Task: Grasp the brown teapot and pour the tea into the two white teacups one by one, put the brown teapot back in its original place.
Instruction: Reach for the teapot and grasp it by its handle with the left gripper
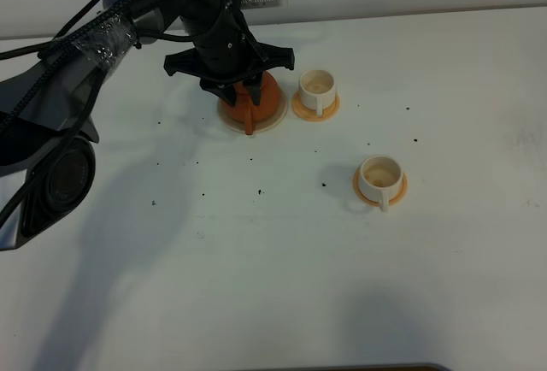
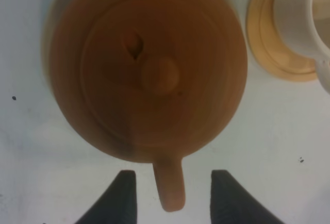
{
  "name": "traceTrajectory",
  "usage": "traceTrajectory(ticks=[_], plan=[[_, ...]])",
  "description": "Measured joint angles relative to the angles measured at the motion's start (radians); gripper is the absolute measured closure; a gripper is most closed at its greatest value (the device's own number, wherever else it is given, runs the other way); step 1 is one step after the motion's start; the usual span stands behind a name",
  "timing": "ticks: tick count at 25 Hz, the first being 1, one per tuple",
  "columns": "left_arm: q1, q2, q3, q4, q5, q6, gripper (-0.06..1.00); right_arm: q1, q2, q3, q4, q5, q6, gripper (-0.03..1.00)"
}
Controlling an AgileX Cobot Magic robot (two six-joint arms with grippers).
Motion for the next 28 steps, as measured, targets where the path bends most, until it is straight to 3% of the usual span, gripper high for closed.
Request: traceTrajectory(ticks=[12,28], plan=[[0.000,0.051,0.000,-0.034,0.000,-0.001,0.60,0.000,0.000,0.000,0.000,0.000,0.000,0.73],[0.013,0.059,0.000,-0.047,0.000,-0.122,0.60,0.000,0.000,0.000,0.000,0.000,0.000,0.73]])
